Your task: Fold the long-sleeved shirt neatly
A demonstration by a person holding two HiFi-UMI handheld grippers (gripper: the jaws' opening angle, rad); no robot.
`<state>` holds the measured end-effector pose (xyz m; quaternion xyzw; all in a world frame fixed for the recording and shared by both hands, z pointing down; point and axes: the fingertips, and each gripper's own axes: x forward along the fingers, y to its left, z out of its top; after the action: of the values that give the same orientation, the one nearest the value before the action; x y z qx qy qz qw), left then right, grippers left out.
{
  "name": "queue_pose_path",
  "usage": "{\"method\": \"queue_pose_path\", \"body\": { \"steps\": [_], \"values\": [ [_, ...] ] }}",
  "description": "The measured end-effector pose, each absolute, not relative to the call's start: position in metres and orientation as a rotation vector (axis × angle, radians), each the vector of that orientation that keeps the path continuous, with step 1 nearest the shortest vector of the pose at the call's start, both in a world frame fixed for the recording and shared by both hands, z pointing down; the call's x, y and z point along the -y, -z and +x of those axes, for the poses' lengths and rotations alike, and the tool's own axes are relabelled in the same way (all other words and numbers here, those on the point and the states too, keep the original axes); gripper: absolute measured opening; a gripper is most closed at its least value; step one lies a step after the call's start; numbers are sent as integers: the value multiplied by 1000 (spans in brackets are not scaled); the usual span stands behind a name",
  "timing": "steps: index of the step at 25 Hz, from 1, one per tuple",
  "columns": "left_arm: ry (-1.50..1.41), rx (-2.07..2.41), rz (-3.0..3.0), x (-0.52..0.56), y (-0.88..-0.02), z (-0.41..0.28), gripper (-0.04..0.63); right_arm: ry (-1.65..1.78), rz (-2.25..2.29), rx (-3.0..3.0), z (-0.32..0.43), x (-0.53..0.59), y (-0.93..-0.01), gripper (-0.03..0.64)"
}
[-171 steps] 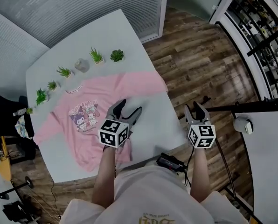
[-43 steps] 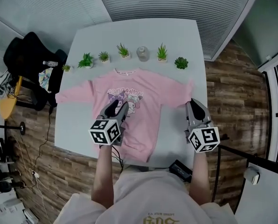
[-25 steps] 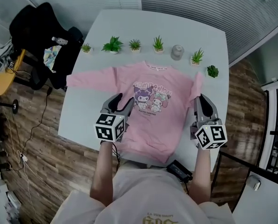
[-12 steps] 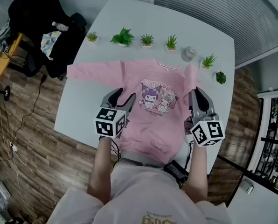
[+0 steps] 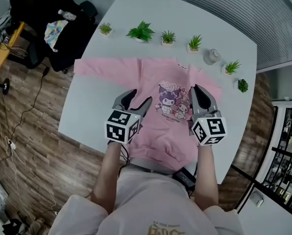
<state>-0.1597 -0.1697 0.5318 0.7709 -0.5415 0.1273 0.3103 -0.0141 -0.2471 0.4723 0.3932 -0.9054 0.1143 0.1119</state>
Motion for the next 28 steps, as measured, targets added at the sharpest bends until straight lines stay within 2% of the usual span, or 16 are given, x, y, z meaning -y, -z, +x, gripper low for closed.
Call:
{"method": "queue_pose_path", "body": {
  "steps": [10,16,17,18,19,23,28],
  "values": [
    [-309,1419,2005,172,-544,-183,258,-244,1148,2552,-60,265,-511,25],
    [-285,1428,1988,172,-550,-189,259,88,940,2332,-92,260,-564,26],
    [-284,1426,1985,172,-551,-189,259,122,869,2287,-97,257,-577,60],
    [-286,1425,1983,170,-552,-190,259,132,802,2254,-102,253,-589,141],
    [-289,1422,1983,169,-553,-190,259,131,753,2238,-107,248,-597,193],
    [-293,1418,1981,163,-554,-189,258,53,781,2272,-106,240,-594,195],
    [-298,1428,1980,161,-555,-190,259,-234,921,2345,-83,236,-584,215]
  ]
}}
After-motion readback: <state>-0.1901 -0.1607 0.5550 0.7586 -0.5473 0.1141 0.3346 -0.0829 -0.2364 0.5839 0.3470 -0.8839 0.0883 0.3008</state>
